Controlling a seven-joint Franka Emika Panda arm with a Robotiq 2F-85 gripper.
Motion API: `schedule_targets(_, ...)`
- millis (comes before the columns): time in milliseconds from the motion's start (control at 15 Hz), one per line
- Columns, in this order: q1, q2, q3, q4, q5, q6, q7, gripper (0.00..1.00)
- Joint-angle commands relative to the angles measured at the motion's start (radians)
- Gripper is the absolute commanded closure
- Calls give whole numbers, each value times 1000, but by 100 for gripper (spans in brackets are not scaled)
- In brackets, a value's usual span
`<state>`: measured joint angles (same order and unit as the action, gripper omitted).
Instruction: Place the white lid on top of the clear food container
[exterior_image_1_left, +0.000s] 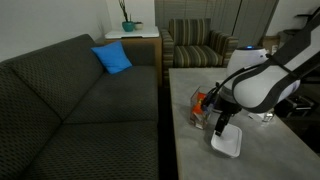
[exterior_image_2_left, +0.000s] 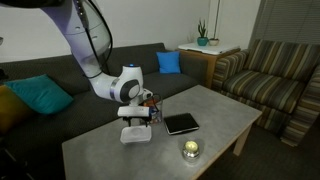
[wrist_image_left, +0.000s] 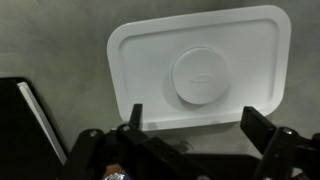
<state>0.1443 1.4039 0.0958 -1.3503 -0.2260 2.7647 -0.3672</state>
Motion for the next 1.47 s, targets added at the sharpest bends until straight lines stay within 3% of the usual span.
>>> schedule_targets(0, -23, -102, 26, -140, 3, -9, -11, 0)
schedule_targets(267, -36, -126, 44, -187, -4, -50, -9, 0)
schedule_targets(533, -26, -75, 21, -158, -6, -88, 4, 0)
schedule_targets(1067, 11, -67, -41, -168, -13, 8, 95, 0)
schedule_targets(1400, 4, -39, -33, -137, -5, 51, 110, 0)
